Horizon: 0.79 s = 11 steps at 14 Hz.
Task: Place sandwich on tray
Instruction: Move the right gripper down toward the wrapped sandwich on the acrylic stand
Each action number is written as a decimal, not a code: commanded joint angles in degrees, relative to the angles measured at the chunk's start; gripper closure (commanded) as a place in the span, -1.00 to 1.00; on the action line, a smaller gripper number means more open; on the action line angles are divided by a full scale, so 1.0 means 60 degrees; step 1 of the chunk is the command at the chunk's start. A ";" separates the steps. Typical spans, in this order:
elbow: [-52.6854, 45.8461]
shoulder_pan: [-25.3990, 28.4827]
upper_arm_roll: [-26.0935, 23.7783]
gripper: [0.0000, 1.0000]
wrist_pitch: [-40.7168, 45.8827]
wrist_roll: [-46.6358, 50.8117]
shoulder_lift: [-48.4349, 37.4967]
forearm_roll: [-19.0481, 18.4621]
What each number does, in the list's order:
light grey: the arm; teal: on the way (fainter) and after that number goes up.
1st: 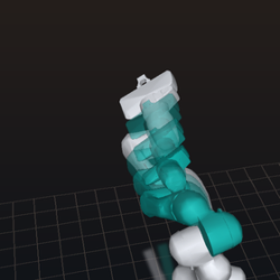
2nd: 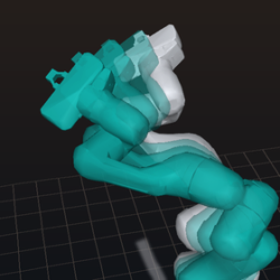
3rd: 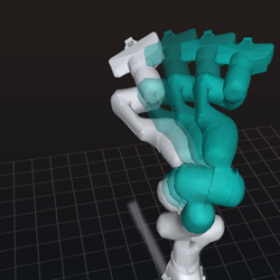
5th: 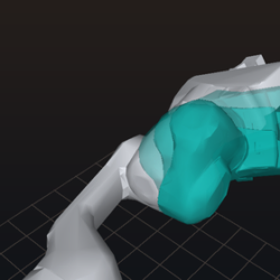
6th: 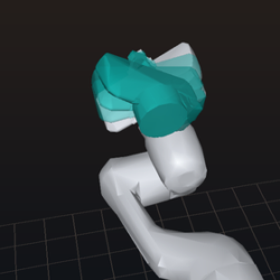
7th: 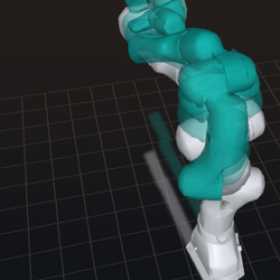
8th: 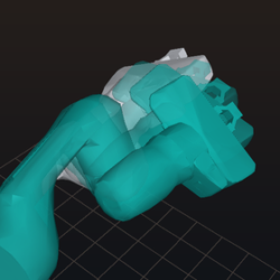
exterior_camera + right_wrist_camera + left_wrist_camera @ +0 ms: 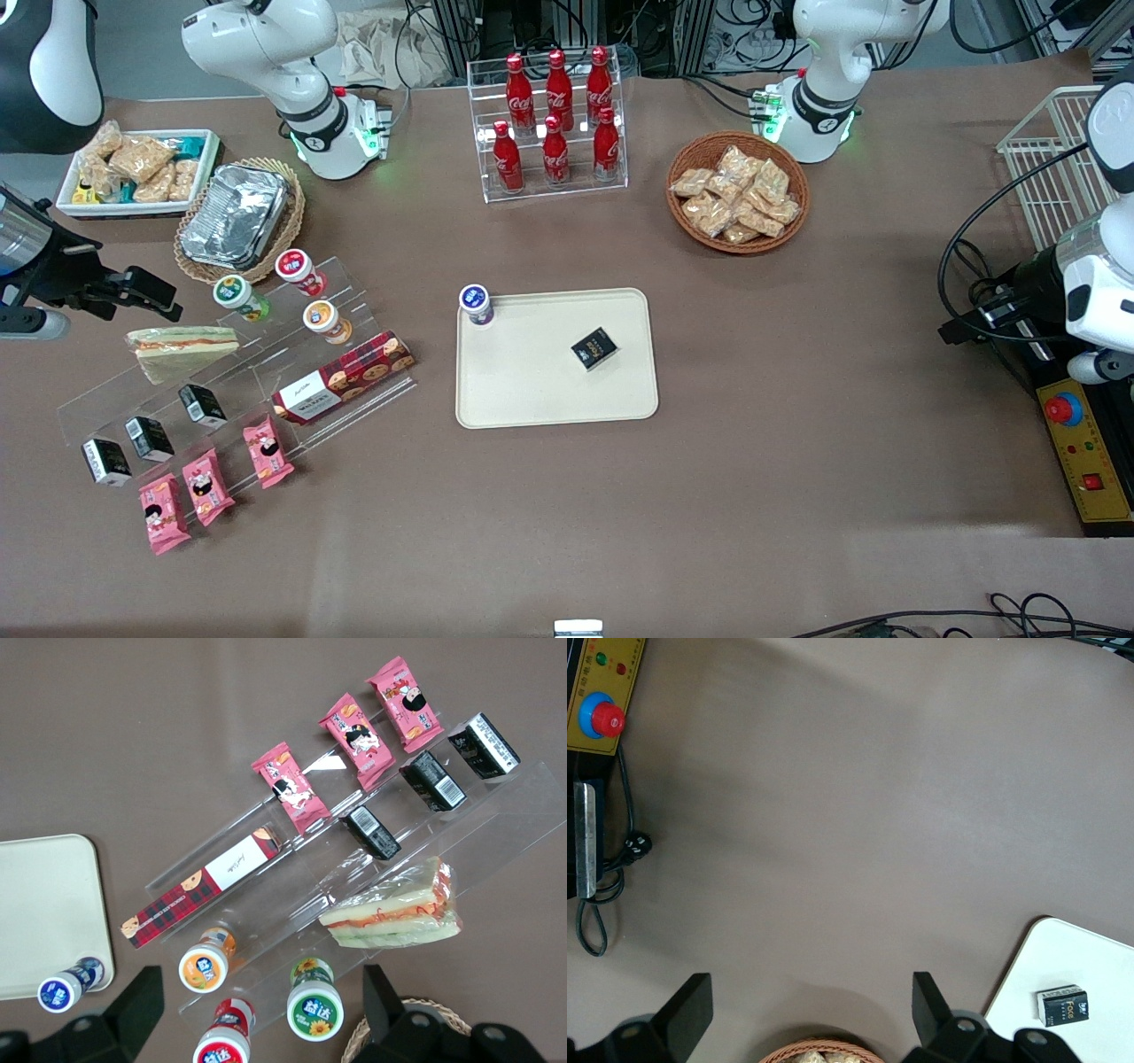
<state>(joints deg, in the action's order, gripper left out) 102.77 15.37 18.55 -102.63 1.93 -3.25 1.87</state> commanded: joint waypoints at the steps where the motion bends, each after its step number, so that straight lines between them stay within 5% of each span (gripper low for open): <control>1: -0.0253 -0.0027 0.0029 -1.00 0.0346 0.0191 0.0117 -0.0151; 6: -0.0268 -0.0144 0.0014 -1.00 0.0640 0.3161 0.0087 -0.0137; 11: -0.0268 -0.0436 0.0656 -1.00 0.0684 0.3238 0.0102 -0.0196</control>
<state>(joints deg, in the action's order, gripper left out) 102.53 13.66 20.66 -99.87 20.18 -3.09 1.71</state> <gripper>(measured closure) 0.000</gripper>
